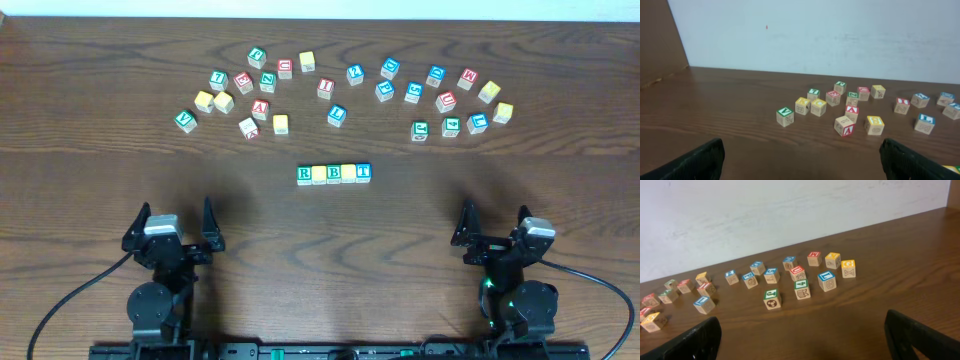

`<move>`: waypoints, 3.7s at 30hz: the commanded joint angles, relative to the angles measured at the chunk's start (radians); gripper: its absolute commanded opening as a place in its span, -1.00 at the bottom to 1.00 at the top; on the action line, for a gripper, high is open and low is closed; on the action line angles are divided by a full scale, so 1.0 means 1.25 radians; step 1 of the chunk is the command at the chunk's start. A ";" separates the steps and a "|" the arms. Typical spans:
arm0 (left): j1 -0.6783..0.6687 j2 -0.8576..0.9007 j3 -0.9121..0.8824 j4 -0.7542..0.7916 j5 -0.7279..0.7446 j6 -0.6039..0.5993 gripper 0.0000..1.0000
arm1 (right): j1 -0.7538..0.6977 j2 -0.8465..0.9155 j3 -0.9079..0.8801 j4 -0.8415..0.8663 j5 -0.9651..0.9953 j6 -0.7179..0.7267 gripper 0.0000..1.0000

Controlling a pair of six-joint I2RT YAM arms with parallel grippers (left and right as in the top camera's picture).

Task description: Spell out ROBOT

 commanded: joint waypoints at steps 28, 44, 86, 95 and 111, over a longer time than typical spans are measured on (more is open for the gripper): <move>0.003 -0.013 -0.050 -0.038 -0.009 0.030 0.95 | -0.006 -0.006 -0.003 -0.001 -0.005 -0.010 0.99; 0.003 -0.013 -0.050 -0.037 -0.009 0.030 0.96 | -0.006 -0.006 -0.003 -0.001 -0.005 -0.010 0.99; 0.003 -0.011 -0.050 -0.037 -0.009 0.030 0.95 | -0.006 -0.006 -0.003 -0.001 -0.005 -0.010 0.98; 0.003 -0.011 -0.050 -0.037 -0.009 0.030 0.96 | -0.006 -0.006 -0.003 -0.001 -0.005 -0.010 0.99; 0.003 -0.011 -0.050 -0.037 -0.009 0.030 0.95 | -0.006 -0.006 -0.003 -0.001 -0.005 -0.010 0.99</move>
